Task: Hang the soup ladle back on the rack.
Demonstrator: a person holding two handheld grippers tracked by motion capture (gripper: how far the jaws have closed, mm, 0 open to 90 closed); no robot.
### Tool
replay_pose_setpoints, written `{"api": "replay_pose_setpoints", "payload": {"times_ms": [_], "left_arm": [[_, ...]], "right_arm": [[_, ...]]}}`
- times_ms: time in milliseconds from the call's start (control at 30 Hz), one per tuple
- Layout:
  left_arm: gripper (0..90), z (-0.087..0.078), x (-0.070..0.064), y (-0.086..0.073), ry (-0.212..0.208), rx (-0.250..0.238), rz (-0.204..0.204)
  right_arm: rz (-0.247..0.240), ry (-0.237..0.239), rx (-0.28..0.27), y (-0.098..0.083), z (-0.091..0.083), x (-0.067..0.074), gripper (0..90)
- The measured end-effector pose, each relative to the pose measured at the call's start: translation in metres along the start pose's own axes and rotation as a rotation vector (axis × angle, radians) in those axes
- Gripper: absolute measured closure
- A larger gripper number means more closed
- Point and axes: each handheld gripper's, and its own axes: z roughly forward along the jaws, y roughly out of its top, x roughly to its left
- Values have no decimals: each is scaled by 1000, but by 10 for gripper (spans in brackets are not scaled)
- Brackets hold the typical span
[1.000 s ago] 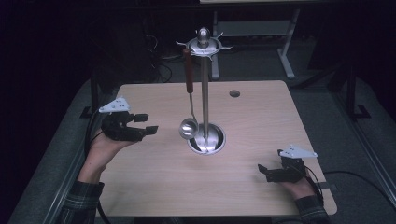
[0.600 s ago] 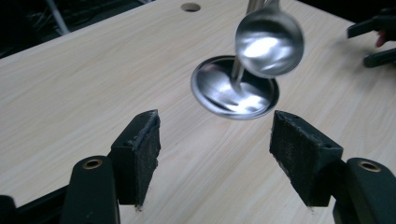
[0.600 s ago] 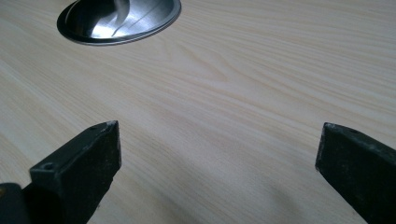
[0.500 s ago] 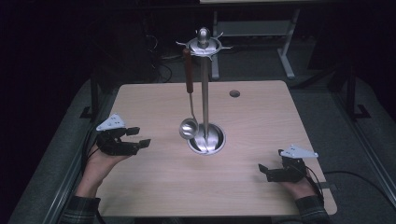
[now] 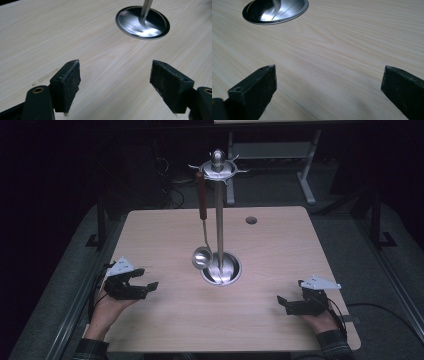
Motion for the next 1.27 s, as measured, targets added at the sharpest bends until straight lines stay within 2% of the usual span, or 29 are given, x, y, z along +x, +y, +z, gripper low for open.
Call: {"api": "replay_pose_setpoints", "payload": {"times_ms": [100,167,367,400,533,700,733,800,867,967,1167,1267], "left_arm": [[215,0,0,-6,1,-5,-14],[186,0,0,-14,8,4,-3],[148,0,0,-29,29,18,-10],[148,0,1,-31,35,31,-1],[136,1,2,-41,68,64,-6],[82,2,4,-50,94,65,-31],[82,2,5,-53,107,67,-39],[19,2,7,-57,138,88,-46],[14,3,9,-59,153,90,-48],[3,5,11,-62,155,96,-58],[3,9,11,-65,132,128,-52],[3,10,11,-65,132,129,-53]], "right_arm": [[3,0,-1,0,0,0,0],[2,0,0,0,0,0,0],[3,0,-2,0,0,0,0],[4,0,-2,0,0,0,0],[3,0,-1,0,0,0,0],[3,1,-3,0,0,0,0],[6,2,-4,0,0,0,0],[8,3,-3,0,0,0,0],[9,5,0,0,0,1,0],[9,7,1,0,0,1,0],[8,7,1,0,0,1,0],[11,6,0,0,0,1,0]]}}
